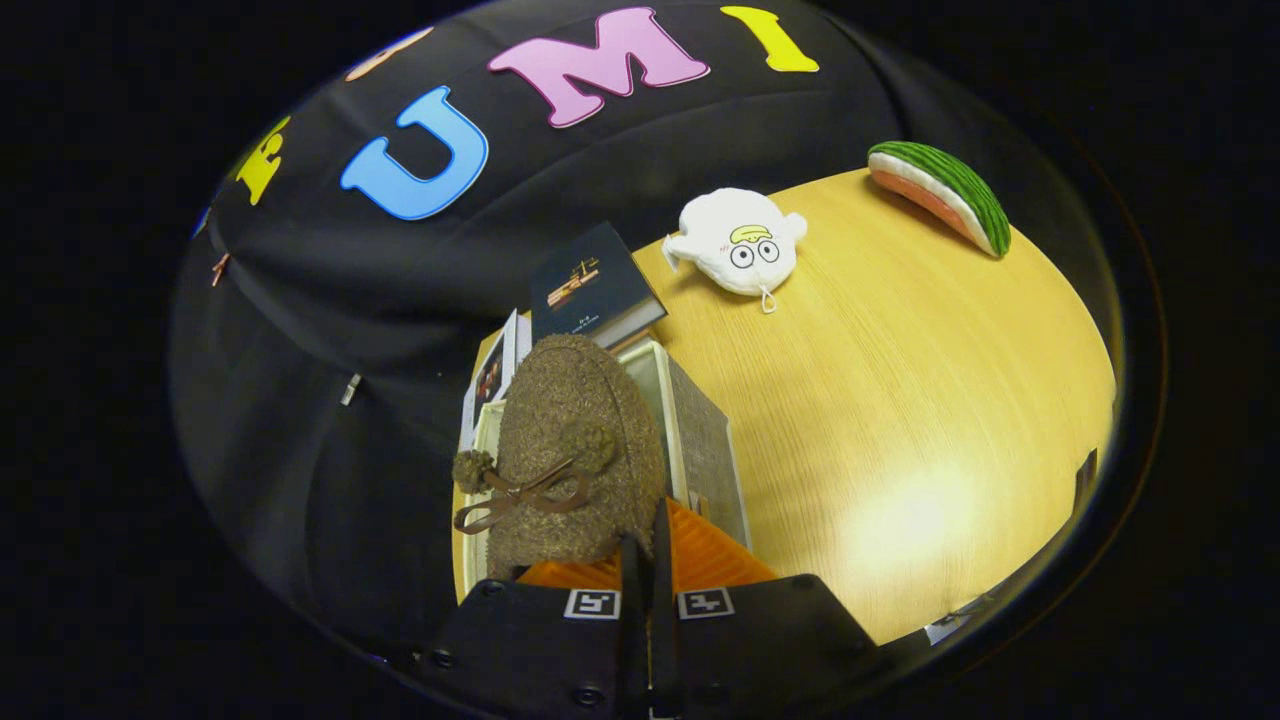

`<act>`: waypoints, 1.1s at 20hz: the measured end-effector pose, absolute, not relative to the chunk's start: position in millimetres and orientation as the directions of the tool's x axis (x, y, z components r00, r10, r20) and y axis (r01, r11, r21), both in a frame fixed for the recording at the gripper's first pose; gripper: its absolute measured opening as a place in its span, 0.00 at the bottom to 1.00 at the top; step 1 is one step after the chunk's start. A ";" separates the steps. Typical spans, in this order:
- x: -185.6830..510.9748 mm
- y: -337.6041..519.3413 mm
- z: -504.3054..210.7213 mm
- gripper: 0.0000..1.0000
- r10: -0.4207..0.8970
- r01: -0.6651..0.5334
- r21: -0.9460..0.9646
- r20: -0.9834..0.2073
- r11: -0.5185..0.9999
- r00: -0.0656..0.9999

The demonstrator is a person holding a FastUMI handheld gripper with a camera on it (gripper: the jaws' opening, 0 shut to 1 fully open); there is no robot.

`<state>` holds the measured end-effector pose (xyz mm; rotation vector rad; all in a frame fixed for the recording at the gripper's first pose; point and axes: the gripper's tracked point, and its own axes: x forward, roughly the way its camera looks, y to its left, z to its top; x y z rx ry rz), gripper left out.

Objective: Open the storage box then place both shoes into the box .Put the left shoe in first, then the right shoe, with the right side of both shoes facing outward in a uniform manner.

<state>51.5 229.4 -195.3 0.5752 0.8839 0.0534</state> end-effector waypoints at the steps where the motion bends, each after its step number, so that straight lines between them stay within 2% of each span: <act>1: 50.4 230.8 -198.5 0.06 0.269 0.189 0.486 -0.721 0.853 0.639; 8: 44.6 242.2 -196.5 0.08 0.279 0.192 0.488 -0.732 0.852 0.621; 10: 46.2 251.5 -189.0 0.19 0.314 0.169 0.517 -0.714 0.839 0.626; 11: 45.4 256.6 -180.1 0.37 0.338 0.145 0.537 -0.695 0.831 0.635; 12: 49.4 261.8 -166.9 0.50 0.362 0.120 0.561 -0.667 0.819 0.651; 14: 50.2 267.1 -148.6 1.00 0.373 0.080 0.570 -0.629 0.817 0.682; 19: 38.4 240.5 -99.3 0.99 0.355 -0.024 0.528 -0.536 0.849 0.766; 22: 40.3 195.4 -76.4 0.98 0.261 -0.040 0.431 -0.467 0.901 0.845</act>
